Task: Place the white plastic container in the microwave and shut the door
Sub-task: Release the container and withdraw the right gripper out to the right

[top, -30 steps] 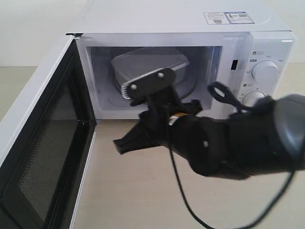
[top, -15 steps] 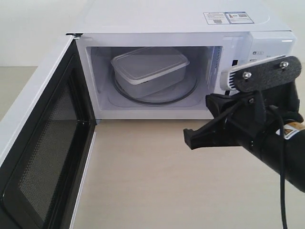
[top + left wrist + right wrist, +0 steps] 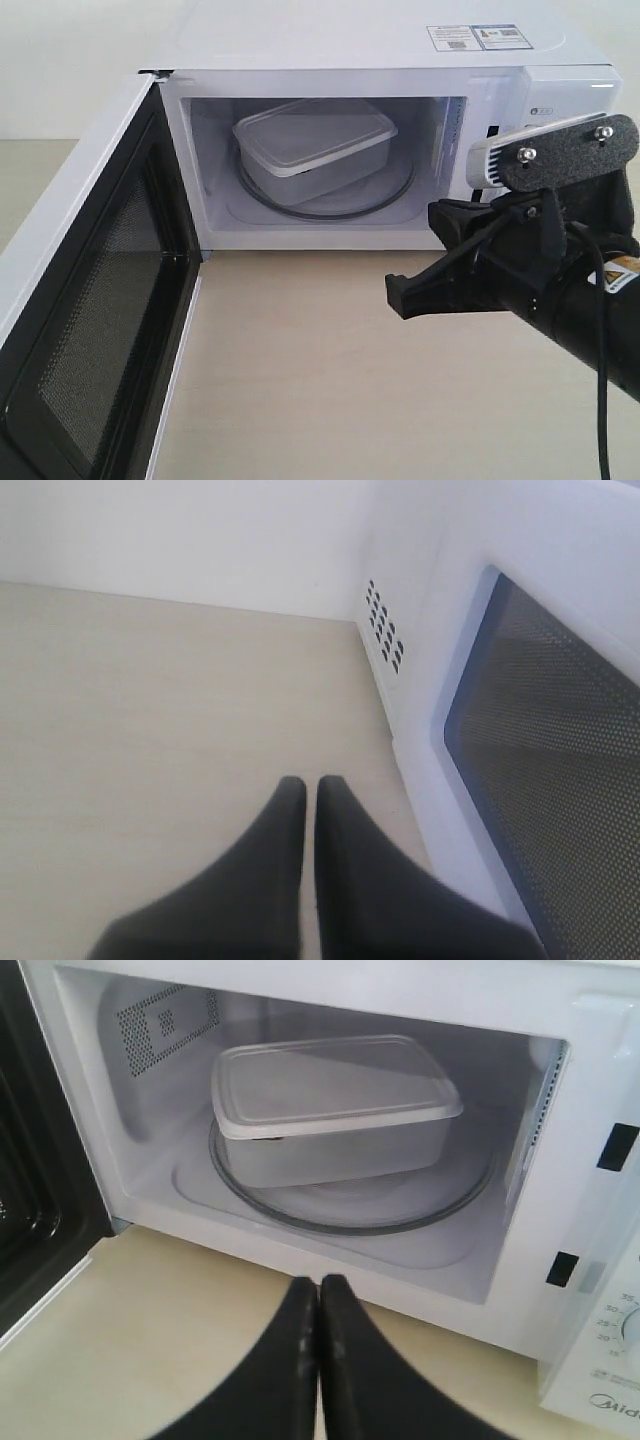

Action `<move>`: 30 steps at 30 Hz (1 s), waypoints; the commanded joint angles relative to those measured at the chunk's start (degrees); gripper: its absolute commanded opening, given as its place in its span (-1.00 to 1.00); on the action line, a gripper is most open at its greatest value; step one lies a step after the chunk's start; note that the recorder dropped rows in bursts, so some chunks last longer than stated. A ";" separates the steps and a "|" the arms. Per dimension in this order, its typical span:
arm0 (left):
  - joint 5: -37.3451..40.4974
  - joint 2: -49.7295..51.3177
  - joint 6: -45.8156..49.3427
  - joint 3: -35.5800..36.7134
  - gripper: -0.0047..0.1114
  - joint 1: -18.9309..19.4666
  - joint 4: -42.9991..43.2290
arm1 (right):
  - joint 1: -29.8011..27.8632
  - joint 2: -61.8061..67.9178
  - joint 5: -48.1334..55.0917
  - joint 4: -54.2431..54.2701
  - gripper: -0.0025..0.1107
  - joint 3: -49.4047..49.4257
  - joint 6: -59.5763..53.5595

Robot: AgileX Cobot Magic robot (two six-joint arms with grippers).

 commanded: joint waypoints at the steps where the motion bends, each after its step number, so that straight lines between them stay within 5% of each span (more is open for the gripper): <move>1: -0.14 -0.22 -0.05 0.21 -0.84 0.13 1.09 | -0.18 -0.30 0.63 -0.09 -0.96 0.33 -0.30; 7: -3.59 -0.22 -0.05 0.21 -0.84 0.13 1.06 | -0.18 -0.30 0.63 -0.43 -0.96 0.33 -1.21; 11: -51.32 -0.22 -1.98 0.21 -0.84 0.13 0.28 | -0.18 -0.30 -0.83 0.16 -0.96 0.33 -5.91; 12: -55.29 -0.22 -0.20 -0.42 -0.84 0.13 -1.40 | -0.18 -0.41 -2.82 1.59 -0.96 0.33 -6.33; 15: -41.51 0.05 12.78 -9.85 -0.84 0.13 -17.00 | -0.26 -3.54 -8.84 7.48 -0.96 0.33 -11.00; 19: -24.64 12.67 22.82 -24.06 -0.84 0.13 -18.86 | -0.26 -11.09 -8.35 8.86 -0.96 0.33 -16.65; 23: -19.24 21.71 22.82 -29.28 -0.84 0.13 -18.86 | -0.26 -14.52 -5.51 13.41 -0.96 0.33 -18.89; 30: -21.24 28.99 22.69 -30.28 -0.84 0.13 -18.86 | -0.26 -16.02 -2.24 23.53 -0.96 0.33 -26.31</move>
